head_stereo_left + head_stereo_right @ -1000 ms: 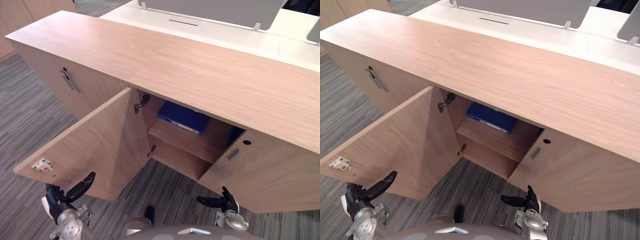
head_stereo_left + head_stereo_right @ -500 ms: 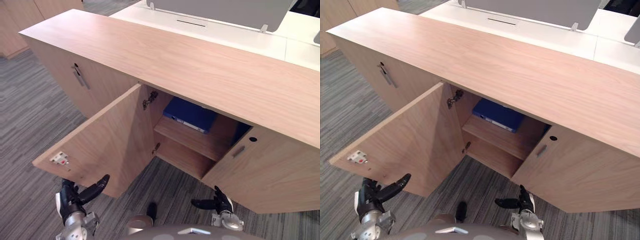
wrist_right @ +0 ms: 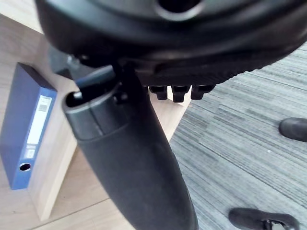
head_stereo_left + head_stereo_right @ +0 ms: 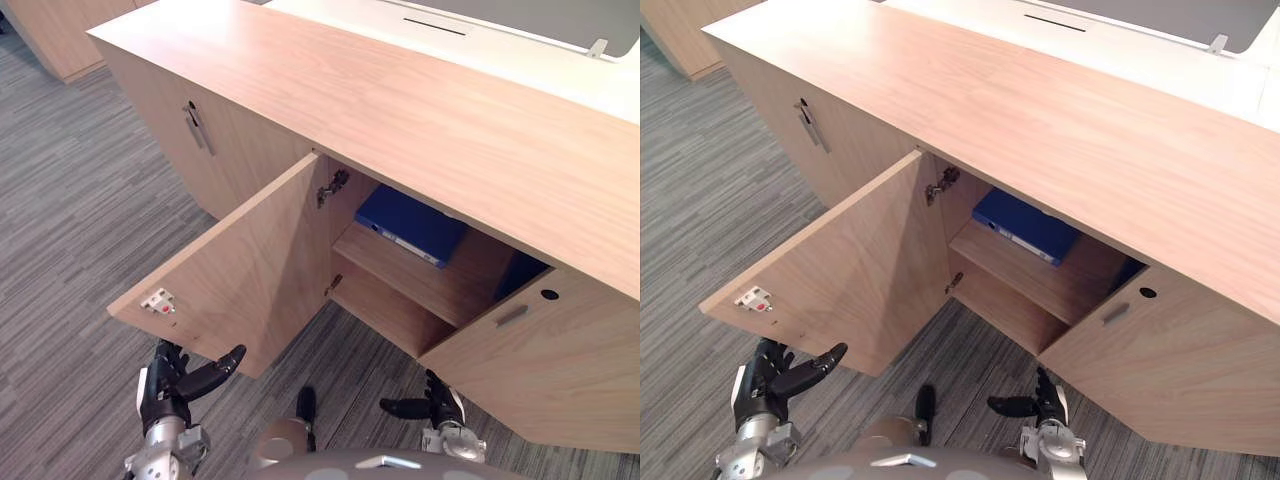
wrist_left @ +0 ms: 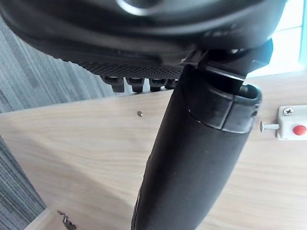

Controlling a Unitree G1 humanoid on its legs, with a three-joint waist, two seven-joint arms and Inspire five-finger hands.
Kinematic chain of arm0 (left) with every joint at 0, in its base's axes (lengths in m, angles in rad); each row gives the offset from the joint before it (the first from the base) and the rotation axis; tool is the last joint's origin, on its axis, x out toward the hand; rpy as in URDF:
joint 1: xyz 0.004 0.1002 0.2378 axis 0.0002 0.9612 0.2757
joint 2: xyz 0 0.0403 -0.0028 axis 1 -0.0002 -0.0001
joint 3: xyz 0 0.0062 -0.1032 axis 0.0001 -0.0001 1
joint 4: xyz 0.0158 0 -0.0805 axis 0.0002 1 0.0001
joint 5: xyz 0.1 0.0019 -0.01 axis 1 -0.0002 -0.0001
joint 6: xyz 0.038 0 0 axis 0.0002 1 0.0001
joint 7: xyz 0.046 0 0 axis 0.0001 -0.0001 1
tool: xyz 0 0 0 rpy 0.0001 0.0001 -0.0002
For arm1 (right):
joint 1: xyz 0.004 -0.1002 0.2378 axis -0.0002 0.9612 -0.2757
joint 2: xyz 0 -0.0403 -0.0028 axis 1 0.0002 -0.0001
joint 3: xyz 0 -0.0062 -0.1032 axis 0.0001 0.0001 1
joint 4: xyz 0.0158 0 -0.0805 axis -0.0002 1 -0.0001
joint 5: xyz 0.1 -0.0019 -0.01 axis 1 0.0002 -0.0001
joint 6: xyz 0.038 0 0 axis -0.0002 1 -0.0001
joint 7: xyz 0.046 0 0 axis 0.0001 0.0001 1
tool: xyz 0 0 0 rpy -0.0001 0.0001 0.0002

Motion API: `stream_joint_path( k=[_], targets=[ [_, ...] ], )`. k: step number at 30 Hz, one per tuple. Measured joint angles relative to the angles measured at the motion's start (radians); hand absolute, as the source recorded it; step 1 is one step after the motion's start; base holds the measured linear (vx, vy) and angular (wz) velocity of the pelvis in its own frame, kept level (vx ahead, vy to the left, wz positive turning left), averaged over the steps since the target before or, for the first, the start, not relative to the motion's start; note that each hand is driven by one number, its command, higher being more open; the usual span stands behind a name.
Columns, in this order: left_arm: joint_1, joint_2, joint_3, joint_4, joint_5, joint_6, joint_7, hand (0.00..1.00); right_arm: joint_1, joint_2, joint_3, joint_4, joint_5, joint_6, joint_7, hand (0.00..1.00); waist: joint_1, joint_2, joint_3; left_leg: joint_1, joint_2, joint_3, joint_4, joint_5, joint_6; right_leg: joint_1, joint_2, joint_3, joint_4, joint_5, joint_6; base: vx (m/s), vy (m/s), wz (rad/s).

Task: Walk over to the cabinet, pick up the folder, carry it to the office cabinet, place the folder inside the office cabinet, then close the office cabinet door

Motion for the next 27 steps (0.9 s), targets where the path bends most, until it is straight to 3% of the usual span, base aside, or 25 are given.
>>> stream_joint_path(
  k=[1,2,3,6,8,12,14,16,17,18,19,20,21,23,24,25,26,27],
  targets=[
    [0.000,0.008,-0.006,0.000,0.000,0.002,0.000,1.00,0.001,-0.003,-0.004,-0.006,0.000,-0.001,-0.001,1.00,-0.001,0.005,-0.003,-0.027,0.017,0.017,0.116,-0.041,0.001,-0.006,-0.001,-0.002,0.016,-0.010,0.002,0.07,0.083,0.09],
    [0.000,0.014,-0.010,-0.001,0.001,0.003,0.000,1.00,0.003,-0.015,-0.015,-0.014,0.000,-0.001,-0.002,1.00,-0.001,0.030,-0.013,-0.034,0.052,0.037,0.216,-0.140,-0.034,-0.016,0.010,0.001,0.061,-0.039,0.010,0.10,0.073,0.06],
    [-0.009,0.023,-0.011,0.001,0.001,0.001,0.004,1.00,-0.002,-0.020,-0.029,-0.006,0.000,0.002,-0.001,1.00,-0.003,0.027,-0.016,-0.014,0.052,0.045,0.186,-0.168,-0.046,-0.031,0.008,0.015,0.102,-0.064,0.014,0.09,0.073,-0.01],
    [-0.014,0.056,0.015,0.011,0.001,-0.007,0.011,1.00,-0.030,0.002,-0.028,-0.006,0.000,-0.004,0.005,1.00,-0.038,0.004,-0.030,-0.002,0.022,0.052,0.064,-0.088,-0.040,-0.122,0.016,0.097,0.111,-0.020,0.007,-0.01,0.063,0.02],
    [-0.024,0.072,0.015,0.029,0.001,-0.014,0.012,1.00,-0.046,0.002,-0.031,-0.001,0.000,-0.003,0.006,1.00,-0.045,0.011,-0.031,0.007,0.010,0.051,-0.001,-0.044,-0.042,-0.138,0.026,0.108,0.073,0.024,0.012,-0.08,0.011,-0.08],
    [-0.025,0.085,0.024,0.097,0.005,-0.053,0.024,1.00,-0.061,0.003,-0.033,0.004,-0.001,-0.003,0.007,1.00,-0.038,0.016,-0.025,0.078,0.028,0.121,-0.136,0.027,-0.041,-0.144,0.061,0.226,0.011,0.119,0.030,-0.06,0.033,-0.53],
    [-0.026,0.086,0.024,0.107,0.006,-0.057,0.028,1.00,-0.062,0.002,-0.033,0.006,-0.001,-0.003,0.007,1.00,-0.040,0.007,-0.019,0.071,0.026,0.154,-0.118,0.007,-0.046,-0.173,0.058,0.258,0.031,0.123,0.027,-0.14,0.064,-0.59],
    [-0.028,0.073,0.032,0.117,0.008,-0.059,0.053,1.00,-0.060,-0.005,-0.033,0.026,-0.001,-0.008,0.005,1.00,-0.038,0.006,-0.012,0.012,0.030,0.152,0.009,-0.071,-0.033,-0.194,0.042,0.284,0.012,0.105,0.001,-0.29,0.128,-0.85],
    [-0.035,0.066,0.032,0.130,0.025,-0.056,0.053,1.00,-0.058,-0.010,-0.034,0.037,-0.001,-0.004,0.003,1.00,-0.044,0.005,-0.006,0.018,0.026,0.162,-0.005,-0.076,-0.044,-0.195,0.040,0.284,0.012,0.088,-0.017,-0.26,0.201,-0.40],
    [-0.043,0.058,0.032,0.143,0.042,-0.055,0.052,1.00,-0.033,0.002,-0.037,0.048,-0.001,0.001,0.001,1.00,-0.071,-0.021,-0.016,0.022,-0.015,0.156,0.017,-0.107,-0.052,-0.212,-0.006,0.286,0.004,0.060,-0.060,-0.20,0.207,-0.17],
    [-0.047,0.048,0.025,0.143,0.052,-0.058,0.052,1.00,-0.015,-0.009,-0.036,0.044,-0.001,0.000,0.001,1.00,-0.073,0.001,-0.013,-0.005,-0.004,0.102,0.230,-0.154,0.000,-0.229,0.012,0.295,-0.004,0.062,-0.059,-0.10,0.193,-0.29],
    [-0.042,0.034,0.021,0.147,0.063,-0.059,0.051,1.00,-0.006,-0.022,-0.037,0.046,-0.001,0.005,0.001,1.00,-0.065,0.040,-0.015,0.049,0.017,0.072,0.198,-0.206,-0.033,-0.223,0.045,0.300,-0.025,0.065,-0.056,-0.09,0.208,-0.78],
    [-0.068,0.026,0.024,0.183,0.076,-0.062,0.050,1.00,-0.016,-0.035,-0.038,0.066,-0.001,0.021,-0.002,1.00,-0.048,0.057,-0.009,0.110,0.012,0.091,0.072,-0.247,-0.018,-0.225,0.055,0.337,-0.048,0.109,-0.005,-0.11,0.162,-0.78],
    [-0.094,0.033,0.023,0.223,0.077,-0.054,0.050,1.00,-0.015,-0.036,-0.036,0.065,-0.001,0.028,0.001,1.00,-0.064,0.050,-0.014,0.138,0.001,0.142,-0.005,-0.193,-0.021,-0.238,0.067,0.334,-0.021,0.153,0.028,-0.10,0.118,-0.35],
    [-0.093,0.041,0.017,0.225,0.080,-0.047,0.046,1.00,-0.012,-0.036,-0.036,0.064,-0.001,0.028,0.001,1.00,-0.070,0.044,-0.018,0.147,-0.016,0.172,-0.027,-0.170,-0.020,-0.217,0.078,0.333,-0.032,0.203,0.028,-0.04,0.073,-0.03],
    [-0.095,0.038,0.011,0.232,0.081,-0.045,0.044,1.00,-0.013,-0.041,-0.037,0.063,0.000,0.028,0.001,1.00,-0.069,0.036,-0.023,0.154,-0.027,0.181,-0.035,-0.165,-0.012,-0.201,0.075,0.323,-0.053,0.205,0.012,0.00,0.087,-0.07],
    [-0.093,0.024,-0.003,0.243,0.081,-0.034,0.043,1.00,-0.019,-0.056,-0.037,0.056,-0.001,0.027,0.001,1.00,-0.075,0.060,-0.029,0.161,-0.032,0.185,-0.046,-0.163,-0.009,-0.186,0.072,0.336,-0.087,0.237,0.024,-0.01,0.109,-0.13],
    [-0.088,0.029,-0.015,0.251,0.081,-0.027,0.039,1.00,-0.019,-0.057,-0.036,0.043,0.000,0.024,0.002,1.00,-0.077,0.067,-0.032,0.171,-0.041,0.191,-0.062,-0.153,0.000,-0.177,0.067,0.338,-0.099,0.244,0.026,0.01,0.130,-0.12]
  ],
)
